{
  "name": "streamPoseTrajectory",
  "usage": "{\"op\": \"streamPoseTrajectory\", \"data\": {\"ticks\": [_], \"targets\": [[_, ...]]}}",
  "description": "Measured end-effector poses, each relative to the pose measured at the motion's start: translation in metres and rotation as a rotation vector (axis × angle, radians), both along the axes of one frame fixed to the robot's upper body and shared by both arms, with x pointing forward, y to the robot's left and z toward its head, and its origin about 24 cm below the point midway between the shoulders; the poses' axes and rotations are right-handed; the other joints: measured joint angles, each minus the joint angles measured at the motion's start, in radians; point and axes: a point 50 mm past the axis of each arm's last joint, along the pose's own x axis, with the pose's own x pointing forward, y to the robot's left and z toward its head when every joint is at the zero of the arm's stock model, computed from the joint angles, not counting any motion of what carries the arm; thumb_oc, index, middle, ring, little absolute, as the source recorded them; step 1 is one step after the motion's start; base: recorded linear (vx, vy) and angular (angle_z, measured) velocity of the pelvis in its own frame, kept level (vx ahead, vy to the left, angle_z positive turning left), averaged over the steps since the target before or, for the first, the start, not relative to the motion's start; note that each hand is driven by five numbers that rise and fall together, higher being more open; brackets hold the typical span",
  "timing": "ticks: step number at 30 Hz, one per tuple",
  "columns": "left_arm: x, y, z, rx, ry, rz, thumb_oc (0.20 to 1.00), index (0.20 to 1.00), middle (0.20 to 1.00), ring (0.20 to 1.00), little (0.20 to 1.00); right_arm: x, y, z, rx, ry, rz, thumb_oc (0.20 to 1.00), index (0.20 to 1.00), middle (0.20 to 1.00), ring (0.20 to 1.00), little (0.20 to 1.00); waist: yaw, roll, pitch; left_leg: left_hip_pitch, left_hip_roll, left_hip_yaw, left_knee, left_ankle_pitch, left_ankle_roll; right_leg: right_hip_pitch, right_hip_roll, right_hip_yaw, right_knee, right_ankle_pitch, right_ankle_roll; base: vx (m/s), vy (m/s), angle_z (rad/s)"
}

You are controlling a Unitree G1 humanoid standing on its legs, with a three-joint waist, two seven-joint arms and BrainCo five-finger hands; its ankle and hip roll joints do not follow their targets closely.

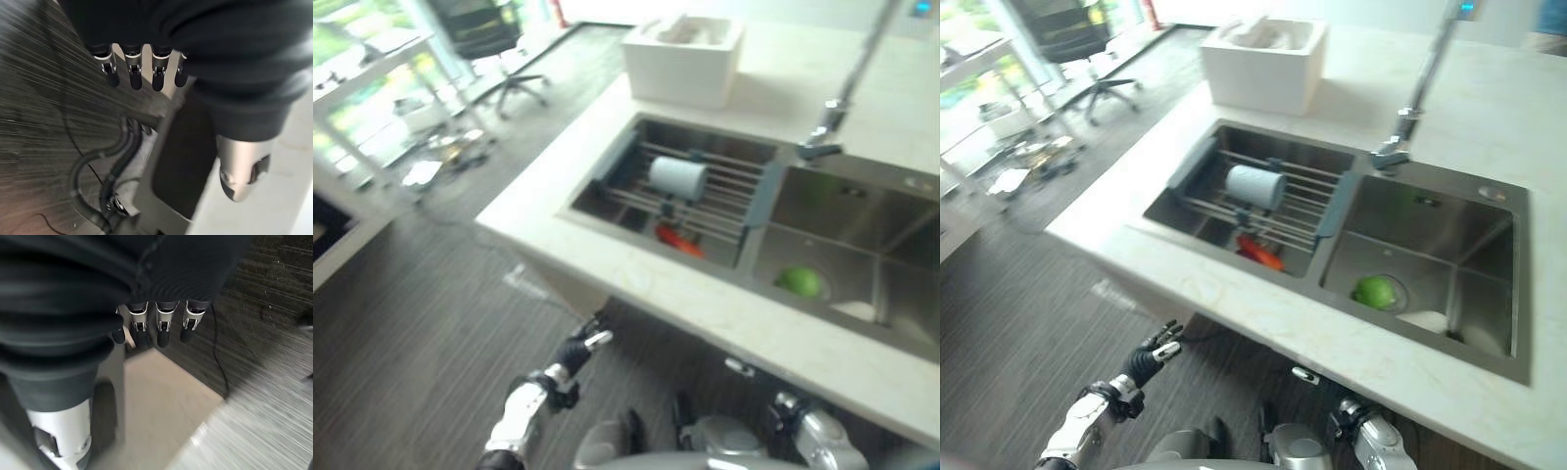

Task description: Place the dishes in the dishwasher.

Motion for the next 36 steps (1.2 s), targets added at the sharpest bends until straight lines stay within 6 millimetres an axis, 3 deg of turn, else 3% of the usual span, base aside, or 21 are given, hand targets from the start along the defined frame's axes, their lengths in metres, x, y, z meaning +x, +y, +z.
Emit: {"op": "streamPoseTrajectory", "data": {"ticks": [1,2,3,5,6,7,9,10,11,12,13,14,16,18,19,21,24,27,31,34,36], "targets": [[0.0,0.0,-0.001,-0.003,0.005,-0.006,1.0,1.0,1.0,1.0,1.0,0.001,-0.005,0.002,-0.014,-0.008,-0.007,1.0,1.0,1.0,1.0,1.0,-0.005,0.003,0.001,-0.011,0.021,0.006,0.019,0.022,-0.022,-0.009,-0.006,0.006,0.034,-0.011,-0.059,0.12,0.393,-1.1],[0.001,-0.003,-0.002,-0.01,0.006,-0.022,1.0,1.0,1.0,1.0,1.0,0.001,-0.015,0.004,-0.039,-0.009,-0.022,1.0,1.0,1.0,1.0,1.0,-0.031,0.006,0.002,-0.029,0.031,0.051,0.041,0.028,-0.023,-0.01,-0.018,0.003,0.062,-0.029,-0.085,0.12,0.418,-0.42],[0.004,-0.007,0.0,-0.02,-0.007,-0.066,1.0,1.0,1.0,1.0,1.0,0.0,-0.026,0.007,-0.066,-0.011,-0.046,1.0,1.0,1.0,1.0,1.0,-0.046,0.014,0.003,-0.044,0.032,0.095,0.069,0.03,-0.019,-0.006,-0.034,0.003,0.074,-0.037,-0.08,0.12,0.395,-0.05],[0.004,-0.022,-0.001,-0.043,-0.006,-0.147,1.0,1.0,1.0,1.0,1.0,-0.005,-0.043,0.008,-0.095,-0.005,-0.123,1.0,1.0,1.0,1.0,1.0,-0.075,0.018,0.003,-0.031,-0.013,0.184,0.066,0.045,-0.003,0.005,-0.081,0.005,0.097,-0.056,-0.041,0.15,0.445,0.08],[0.005,-0.028,-0.001,-0.04,-0.007,-0.174,1.0,1.0,1.0,1.0,1.0,-0.009,-0.05,0.008,-0.089,-0.001,-0.179,1.0,1.0,1.0,1.0,1.0,-0.079,0.004,0.013,0.005,-0.058,0.199,0.015,0.127,0.015,-0.023,-0.127,0.019,0.152,-0.075,-0.003,0.16,0.453,-0.13],[0.006,-0.027,-0.001,-0.021,-0.006,-0.17,1.0,1.0,1.0,1.0,1.0,-0.009,-0.046,0.008,-0.075,-0.009,-0.176,1.0,1.0,1.0,1.0,1.0,-0.081,-0.015,0.019,0.026,-0.089,0.223,-0.001,0.135,0.029,-0.033,-0.156,0.028,0.162,-0.066,0.016,0.13,0.41,-0.48],[0.006,-0.02,-0.001,0.014,-0.004,-0.131,1.0,1.0,1.0,1.0,1.0,-0.003,-0.033,0.013,-0.029,-0.059,-0.159,1.0,1.0,1.0,1.0,1.0,-0.072,-0.019,0.019,0.063,-0.123,0.299,-0.042,0.125,0.07,-0.043,-0.207,0.003,0.142,-0.026,0.027,0.05,0.24,-0.95],[0.005,-0.007,-0.001,0.034,-0.001,-0.062,1.0,1.0,1.0,1.0,1.0,0.004,-0.019,0.013,0.007,-0.08,-0.12,1.0,1.0,1.0,1.0,1.0,-0.053,-0.012,0.023,0.086,-0.131,0.381,-0.07,0.122,0.092,-0.055,-0.232,-0.082,0.108,0.02,0.034,0.01,0.202,-1.69],[0.004,0.007,0.001,0.058,-0.001,0.006,1.0,1.0,1.0,1.0,1.0,0.012,-0.008,0.015,0.034,-0.104,-0.087,1.0,1.0,1.0,1.0,1.0,-0.026,-0.004,0.024,0.094,-0.137,0.441,-0.075,0.112,0.108,-0.064,-0.263,-0.186,0.105,0.026,0.057,0.0,0.161,-1.66],[0.006,0.014,0.003,0.076,-0.008,0.038,1.0,1.0,1.0,1.0,1.0,0.014,-0.006,0.016,0.036,-0.112,-0.068,1.0,1.0,1.0,1.0,1.0,-0.023,0.01,0.031,0.097,-0.145,0.464,-0.087,0.098,0.117,-0.078,-0.281,-0.248,0.128,0.024,0.069,0.01,0.161,-1.13],[0.006,0.017,0.004,0.084,-0.008,0.038,1.0,1.0,1.0,1.0,1.0,0.015,-0.004,0.016,0.029,-0.114,-0.057,1.0,1.0,1.0,1.0,1.0,-0.025,0.022,0.033,0.097,-0.15,0.478,-0.104,0.096,0.122,-0.09,-0.286,-0.251,0.171,0.009,0.09,0.08,0.1,-0.58],[0.004,0.018,0.003,0.084,-0.005,0.044,1.0,1.0,1.0,1.0,1.0,0.014,-0.004,0.016,0.028,-0.11,-0.053,1.0,1.0,1.0,1.0,1.0,-0.021,0.022,0.033,0.101,-0.154,0.492,-0.108,0.095,0.123,-0.101,-0.288,-0.244,0.22,-0.007,0.103,0.05,0.048,-0.34],[0.001,0.018,0.001,0.082,0.005,0.049,1.0,1.0,1.0,1.0,1.0,0.01,-0.005,0.012,0.017,-0.091,-0.056,1.0,1.0,1.0,1.0,1.0,-0.009,0.009,0.029,0.102,-0.17,0.498,-0.103,0.085,0.13,-0.082,-0.287,-0.241,0.246,-0.031,0.092,-0.04,-0.033,-0.16],[0.001,0.018,0.001,0.069,0.007,0.058,1.0,1.0,1.0,1.0,1.0,0.015,-0.008,0.009,0.005,-0.075,-0.065,1.0,1.0,1.0,1.0,1.0,0.005,0.0,0.032,0.091,-0.175,0.506,-0.092,0.094,0.129,-0.083,-0.286,-0.235,0.185,-0.032,0.097,-0.1,-0.107,-0.04],[0.0,0.02,0.0,0.064,0.017,0.066,1.0,1.0,1.0,1.0,1.0,0.014,-0.009,0.007,0.001,-0.063,-0.067,1.0,1.0,1.0,1.0,1.0,0.006,-0.005,0.029,0.085,-0.171,0.516,-0.088,0.1,0.131,-0.082,-0.286,-0.237,0.133,-0.014,0.084,-0.01,-0.125,-0.01],[-0.01,0.021,-0.013,0.074,0.114,0.072,1.0,1.0,1.0,1.0,1.0,0.016,-0.012,0.003,-0.009,-0.042,-0.074,1.0,1.0,1.0,1.0,1.0,0.01,0.004,0.026,0.088,-0.15,0.512,-0.094,0.108,0.107,-0.062,-0.249,-0.239,0.058,0.029,0.066,0.0,-0.146,-0.12],[-0.049,0.026,-0.053,0.199,0.43,0.03,1.0,1.0,1.0,1.0,1.0,0.017,-0.018,0.003,-0.025,-0.037,-0.081,1.0,1.0,1.0,1.0,1.0,0.001,0.012,0.018,0.111,-0.105,0.509,-0.106,0.129,0.076,0.007,-0.176,-0.243,-0.058,0.065,0.042,0.02,-0.127,-0.12],[-0.089,0.025,-0.077,0.206,0.682,0.054,1.0,1.0,1.0,1.0,1.0,0.012,-0.028,0.002,-0.054,-0.006,-0.089,1.0,1.0,1.0,1.0,1.0,-0.01,0.016,0.009,0.126,-0.084,0.496,-0.108,0.138,0.059,0.049,-0.137,-0.247,-0.123,0.076,0.025,0.0,-0.083,-0.02],[-0.134,0.025,-0.089,0.163,0.97,0.095,1.0,1.0,1.0,1.0,1.0,0.01,-0.04,0.004,-0.094,0.02,-0.087,1.0,1.0,1.0,1.0,1.0,-0.011,0.043,-0.005,0.13,-0.067,0.464,-0.107,0.146,0.046,0.075,-0.116,-0.245,-0.146,0.09,0.002,-0.01,-0.041,-0.06],[-0.167,0.021,-0.093,0.001,1.191,0.251,1.0,1.0,1.0,1.0,1.0,0.01,-0.048,0.006,-0.116,0.03,-0.092,1.0,1.0,1.0,1.0,1.0,-0.013,0.071,-0.023,0.134,-0.063,0.44,-0.104,0.148,0.041,0.087,-0.117,-0.244,-0.16,0.079,0.011,0.07,-0.008,0.0],[-0.187,0.008,-0.092,-0.283,1.321,0.509,1.0,1.0,1.0,1.0,1.0,0.007,-0.054,0.005,-0.13,0.051,-0.104,1.0,1.0,1.0,1.0,1.0,-0.013,0.102,-0.039,0.137,-0.066,0.436,-0.105,0.147,0.038,0.095,-0.118,-0.249,-0.168,0.083,0.013,0.0,0.028,0.07]]}}
